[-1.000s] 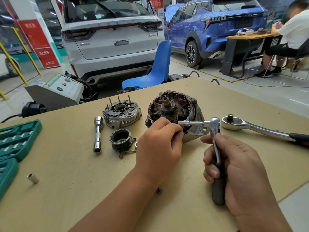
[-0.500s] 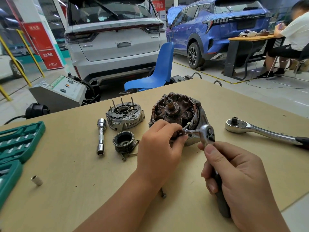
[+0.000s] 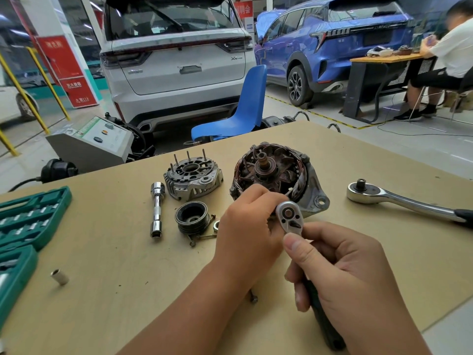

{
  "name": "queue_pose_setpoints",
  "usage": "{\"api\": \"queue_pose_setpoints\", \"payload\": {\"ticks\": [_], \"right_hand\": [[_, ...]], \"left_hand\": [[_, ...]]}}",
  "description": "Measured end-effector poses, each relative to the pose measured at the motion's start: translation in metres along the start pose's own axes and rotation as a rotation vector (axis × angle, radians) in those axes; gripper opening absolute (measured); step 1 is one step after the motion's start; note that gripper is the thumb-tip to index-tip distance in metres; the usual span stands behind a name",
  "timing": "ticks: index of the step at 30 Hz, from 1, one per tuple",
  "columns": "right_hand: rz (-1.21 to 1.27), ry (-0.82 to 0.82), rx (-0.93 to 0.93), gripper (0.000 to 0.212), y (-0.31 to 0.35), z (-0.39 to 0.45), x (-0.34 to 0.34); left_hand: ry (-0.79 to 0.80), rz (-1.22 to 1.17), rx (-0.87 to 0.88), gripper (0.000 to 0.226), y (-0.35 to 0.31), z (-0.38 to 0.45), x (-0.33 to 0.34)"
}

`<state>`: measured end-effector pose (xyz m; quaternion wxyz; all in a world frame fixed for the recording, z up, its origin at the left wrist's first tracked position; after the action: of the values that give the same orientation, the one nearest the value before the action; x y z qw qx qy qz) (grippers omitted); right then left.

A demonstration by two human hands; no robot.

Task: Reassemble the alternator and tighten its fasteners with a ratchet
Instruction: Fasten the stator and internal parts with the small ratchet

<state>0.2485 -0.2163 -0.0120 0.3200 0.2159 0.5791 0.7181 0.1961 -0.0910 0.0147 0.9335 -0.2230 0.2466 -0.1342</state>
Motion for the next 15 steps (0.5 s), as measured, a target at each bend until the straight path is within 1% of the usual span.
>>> {"api": "queue_pose_setpoints", "payload": {"ticks": [3, 6, 9, 10, 12, 13, 14, 15], "right_hand": [[0.085, 0.017, 0.060, 0.020, 0.001, 0.001, 0.003], [0.189, 0.027, 0.140, 0.027, 0.003, 0.002, 0.007], [0.156, 0.055, 0.143, 0.023, 0.011, 0.002, 0.010], [0.121, 0.081, 0.139, 0.030, 0.012, -0.001, 0.011], [0.021, 0.138, 0.139, 0.055, 0.014, -0.009, 0.013], [-0.038, 0.196, 0.116, 0.071, 0.021, -0.010, 0.021], [-0.100, 0.257, 0.095, 0.085, 0.026, -0.011, 0.027], [-0.113, 0.285, 0.101, 0.095, 0.026, -0.011, 0.027]], "left_hand": [[-0.048, -0.047, 0.061, 0.015, -0.007, 0.001, -0.003], [-0.058, -0.051, 0.123, 0.016, -0.014, 0.002, -0.004], [-0.065, -0.073, 0.082, 0.014, -0.012, 0.003, -0.005], [-0.067, -0.089, 0.063, 0.014, -0.012, 0.003, -0.006], [-0.098, -0.144, 0.013, 0.018, -0.010, 0.004, -0.008], [-0.112, -0.184, -0.022, 0.019, -0.007, 0.004, -0.009], [-0.116, -0.222, -0.053, 0.017, -0.005, 0.005, -0.008], [-0.117, -0.247, -0.078, 0.016, -0.003, 0.005, -0.008]]}}
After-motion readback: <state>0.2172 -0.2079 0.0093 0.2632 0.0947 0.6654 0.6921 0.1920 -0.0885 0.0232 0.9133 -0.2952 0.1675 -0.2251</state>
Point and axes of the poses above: each hand's wrist, its own z-axis towards the middle knuckle, its own x-axis out of the palm, y = z × x, the point moved 8 cm from there along z, towards the middle knuckle, and after that the axes turned 8 degrees about -z, right-handed, at the moved point
